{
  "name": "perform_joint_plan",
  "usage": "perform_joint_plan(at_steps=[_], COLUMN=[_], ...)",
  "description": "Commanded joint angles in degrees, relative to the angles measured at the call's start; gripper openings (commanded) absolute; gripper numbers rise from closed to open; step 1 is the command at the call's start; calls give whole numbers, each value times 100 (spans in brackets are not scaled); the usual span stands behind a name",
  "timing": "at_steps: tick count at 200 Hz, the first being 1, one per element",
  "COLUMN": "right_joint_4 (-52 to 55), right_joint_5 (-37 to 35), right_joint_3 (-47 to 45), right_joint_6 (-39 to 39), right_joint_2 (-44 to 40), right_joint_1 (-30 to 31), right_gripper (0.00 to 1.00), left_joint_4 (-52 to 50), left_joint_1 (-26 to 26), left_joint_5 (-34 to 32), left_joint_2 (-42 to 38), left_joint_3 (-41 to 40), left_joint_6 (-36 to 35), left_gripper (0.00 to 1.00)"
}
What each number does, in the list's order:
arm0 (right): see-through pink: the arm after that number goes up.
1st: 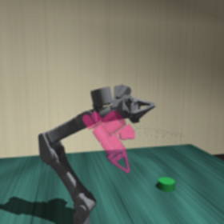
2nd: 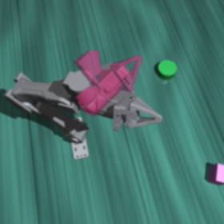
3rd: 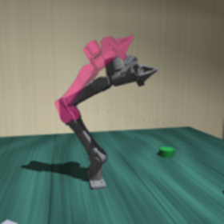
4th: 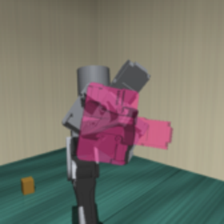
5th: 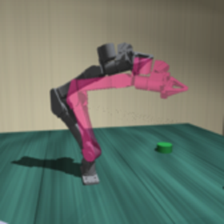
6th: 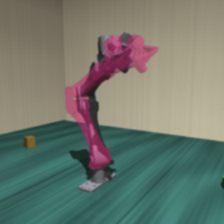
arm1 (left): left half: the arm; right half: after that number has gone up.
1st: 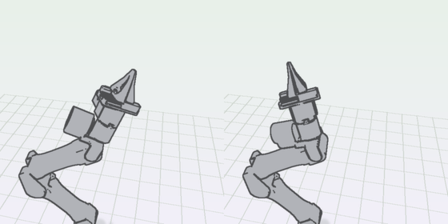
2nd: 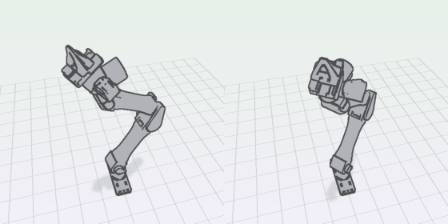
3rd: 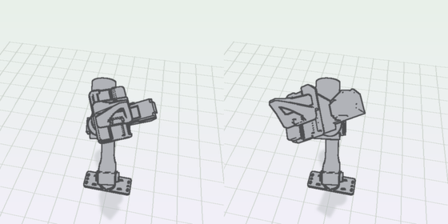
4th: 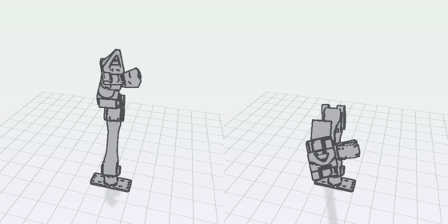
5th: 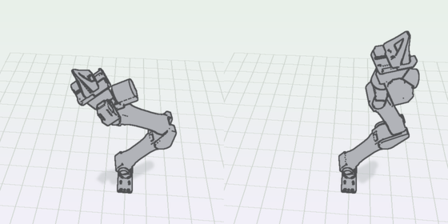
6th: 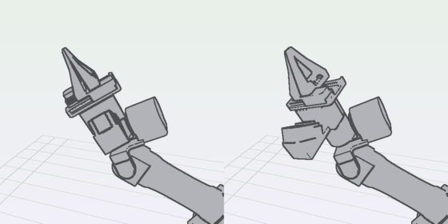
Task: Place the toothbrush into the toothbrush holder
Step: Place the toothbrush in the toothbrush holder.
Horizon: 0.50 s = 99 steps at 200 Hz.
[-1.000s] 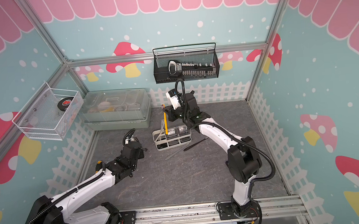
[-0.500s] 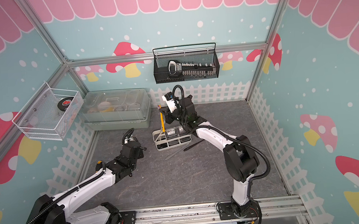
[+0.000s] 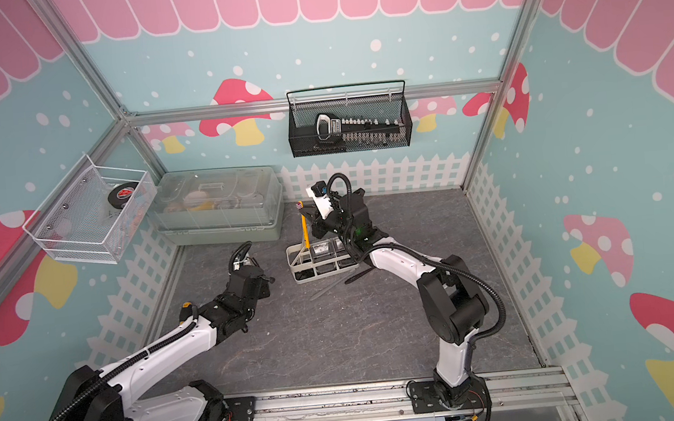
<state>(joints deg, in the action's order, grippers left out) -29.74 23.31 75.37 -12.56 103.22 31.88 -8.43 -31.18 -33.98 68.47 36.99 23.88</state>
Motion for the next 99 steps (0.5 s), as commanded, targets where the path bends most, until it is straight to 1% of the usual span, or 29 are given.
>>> perform_joint_plan(at_steps=[1, 36, 99], right_joint_4=[-385, -603, -666], right_joint_5=[-20, 27, 51], right_joint_3=[-105, -216, -301], right_joint_6=[139, 78, 78], right_joint_2=[-179, -131, -105], right_joint_1=[31, 37, 31], right_gripper=[0, 0, 0], left_joint_4=[131, 146, 165], left_joint_1=[30, 28, 30], left_joint_5=[27, 23, 84], left_joint_2=[35, 53, 140], left_joint_3=[-41, -51, -34], left_joint_6=[136, 126, 122], left_gripper=[27, 27, 27])
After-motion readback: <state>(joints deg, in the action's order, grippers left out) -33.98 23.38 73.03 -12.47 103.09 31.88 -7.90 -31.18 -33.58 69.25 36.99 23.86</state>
